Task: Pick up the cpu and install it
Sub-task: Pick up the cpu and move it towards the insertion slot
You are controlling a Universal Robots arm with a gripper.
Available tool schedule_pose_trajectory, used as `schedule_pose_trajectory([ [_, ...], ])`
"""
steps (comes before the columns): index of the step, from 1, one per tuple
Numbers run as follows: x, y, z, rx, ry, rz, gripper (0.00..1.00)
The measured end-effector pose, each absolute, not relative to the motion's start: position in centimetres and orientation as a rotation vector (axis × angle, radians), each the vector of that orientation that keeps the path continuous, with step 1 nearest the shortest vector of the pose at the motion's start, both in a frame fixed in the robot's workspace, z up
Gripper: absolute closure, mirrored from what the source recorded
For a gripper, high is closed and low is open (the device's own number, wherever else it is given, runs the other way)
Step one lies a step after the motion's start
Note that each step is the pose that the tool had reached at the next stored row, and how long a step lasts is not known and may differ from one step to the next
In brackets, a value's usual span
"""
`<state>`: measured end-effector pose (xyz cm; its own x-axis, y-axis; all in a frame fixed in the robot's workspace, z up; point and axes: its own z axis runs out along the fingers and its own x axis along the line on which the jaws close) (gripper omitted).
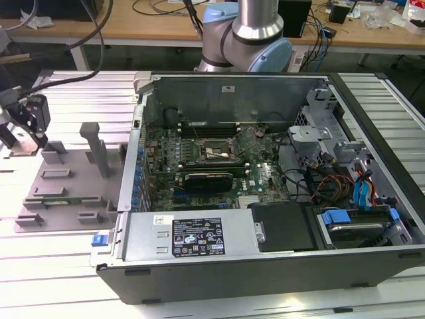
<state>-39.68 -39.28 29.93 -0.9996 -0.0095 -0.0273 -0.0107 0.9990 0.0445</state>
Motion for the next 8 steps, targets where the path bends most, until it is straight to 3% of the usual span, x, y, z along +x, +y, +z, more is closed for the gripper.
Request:
schedule_pose_trajectory([
  [8, -39.7, -39.2, 32.2, -0.016, 3.114, 0.069, 0.45],
])
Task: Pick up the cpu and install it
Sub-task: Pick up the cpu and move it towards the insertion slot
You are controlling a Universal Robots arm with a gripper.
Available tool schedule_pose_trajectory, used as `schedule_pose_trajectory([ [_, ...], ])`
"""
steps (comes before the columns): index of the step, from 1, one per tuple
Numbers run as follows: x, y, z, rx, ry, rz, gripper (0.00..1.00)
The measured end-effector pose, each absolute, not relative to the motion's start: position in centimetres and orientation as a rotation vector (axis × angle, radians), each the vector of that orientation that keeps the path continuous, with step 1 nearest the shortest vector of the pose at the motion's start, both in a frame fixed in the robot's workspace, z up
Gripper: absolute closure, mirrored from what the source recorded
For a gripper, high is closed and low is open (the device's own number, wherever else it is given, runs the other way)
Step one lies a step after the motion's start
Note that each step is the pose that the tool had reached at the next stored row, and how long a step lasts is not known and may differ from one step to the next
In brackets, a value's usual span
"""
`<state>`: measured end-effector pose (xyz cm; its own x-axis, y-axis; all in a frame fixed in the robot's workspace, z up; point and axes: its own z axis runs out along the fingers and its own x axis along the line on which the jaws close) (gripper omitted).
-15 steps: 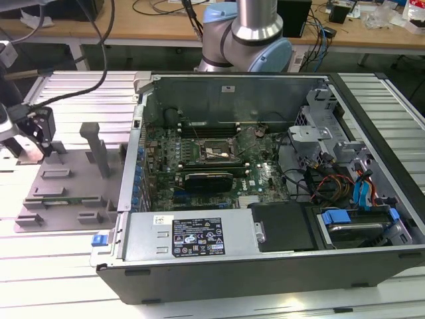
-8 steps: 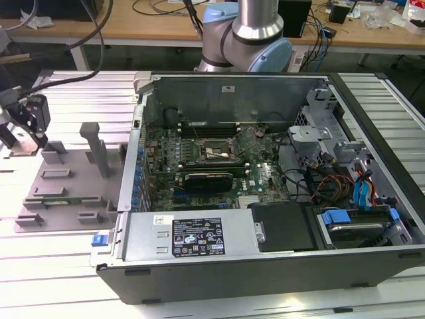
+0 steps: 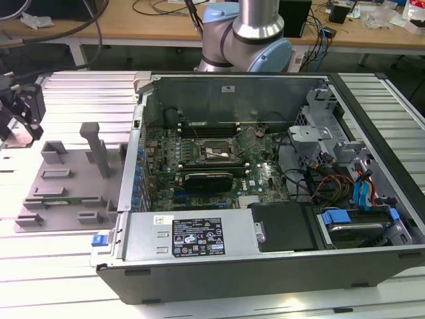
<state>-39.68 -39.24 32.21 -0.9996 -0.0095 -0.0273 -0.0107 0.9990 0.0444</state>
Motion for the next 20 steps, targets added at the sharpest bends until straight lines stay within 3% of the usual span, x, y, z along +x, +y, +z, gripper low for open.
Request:
schedule_pose_trajectory([
  [20, -39.7, -39.2, 36.4, -0.016, 3.112, 0.069, 0.45],
])
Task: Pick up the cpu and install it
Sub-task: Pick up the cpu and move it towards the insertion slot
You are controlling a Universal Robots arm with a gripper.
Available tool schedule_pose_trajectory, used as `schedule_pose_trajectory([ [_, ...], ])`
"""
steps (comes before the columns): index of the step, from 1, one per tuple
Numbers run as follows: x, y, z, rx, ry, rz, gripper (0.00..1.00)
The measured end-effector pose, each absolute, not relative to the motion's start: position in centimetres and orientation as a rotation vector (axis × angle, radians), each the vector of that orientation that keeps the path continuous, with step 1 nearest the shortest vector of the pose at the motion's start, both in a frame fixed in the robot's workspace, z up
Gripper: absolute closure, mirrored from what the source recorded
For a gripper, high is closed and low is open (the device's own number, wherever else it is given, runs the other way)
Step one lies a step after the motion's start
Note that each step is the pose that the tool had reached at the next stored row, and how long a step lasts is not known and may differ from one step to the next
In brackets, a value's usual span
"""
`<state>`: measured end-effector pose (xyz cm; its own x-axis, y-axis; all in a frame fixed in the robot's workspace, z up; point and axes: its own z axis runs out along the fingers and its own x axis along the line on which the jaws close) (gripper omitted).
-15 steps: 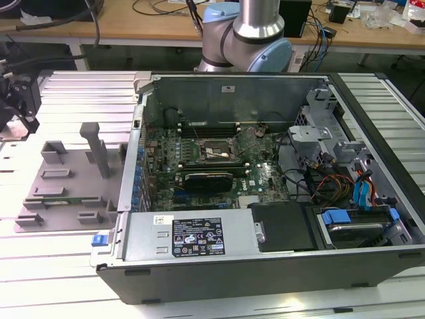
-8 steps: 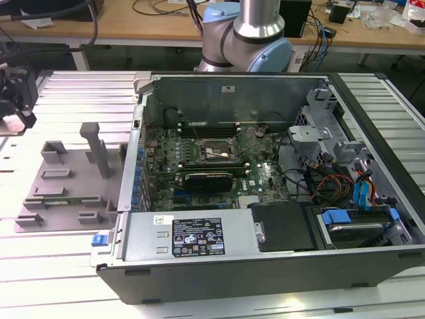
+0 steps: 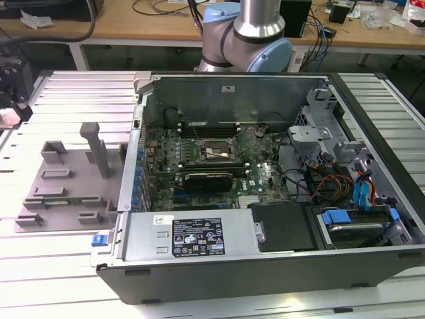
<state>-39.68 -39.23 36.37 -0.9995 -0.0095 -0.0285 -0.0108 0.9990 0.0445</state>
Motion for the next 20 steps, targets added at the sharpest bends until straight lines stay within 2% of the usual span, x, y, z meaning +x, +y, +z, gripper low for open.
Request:
schedule_pose_trajectory([
  [20, -39.7, -39.1, 40.1, -0.016, 3.110, 0.069, 0.45],
])
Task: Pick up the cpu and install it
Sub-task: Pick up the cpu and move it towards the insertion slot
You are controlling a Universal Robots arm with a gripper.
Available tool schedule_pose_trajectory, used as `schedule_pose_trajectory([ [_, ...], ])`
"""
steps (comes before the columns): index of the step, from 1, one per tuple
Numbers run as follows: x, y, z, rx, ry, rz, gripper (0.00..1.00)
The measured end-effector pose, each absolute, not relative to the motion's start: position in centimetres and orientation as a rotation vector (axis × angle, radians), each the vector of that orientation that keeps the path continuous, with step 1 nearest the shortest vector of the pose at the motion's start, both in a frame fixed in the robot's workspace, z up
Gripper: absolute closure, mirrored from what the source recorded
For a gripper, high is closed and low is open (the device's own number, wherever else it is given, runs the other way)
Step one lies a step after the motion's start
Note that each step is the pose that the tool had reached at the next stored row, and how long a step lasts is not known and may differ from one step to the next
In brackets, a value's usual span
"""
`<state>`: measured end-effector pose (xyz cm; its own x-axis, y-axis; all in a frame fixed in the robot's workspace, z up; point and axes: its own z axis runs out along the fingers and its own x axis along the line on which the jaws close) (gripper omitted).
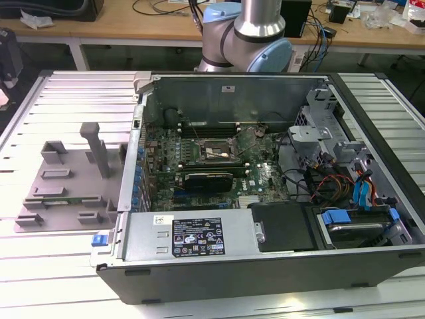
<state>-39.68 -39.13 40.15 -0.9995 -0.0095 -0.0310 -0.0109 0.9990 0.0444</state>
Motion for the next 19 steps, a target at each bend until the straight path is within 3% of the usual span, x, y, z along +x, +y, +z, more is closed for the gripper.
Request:
schedule_pose_trajectory([
  [19, -39.1, -39.1, 44.5, -0.016, 3.107, 0.069, 0.45],
])
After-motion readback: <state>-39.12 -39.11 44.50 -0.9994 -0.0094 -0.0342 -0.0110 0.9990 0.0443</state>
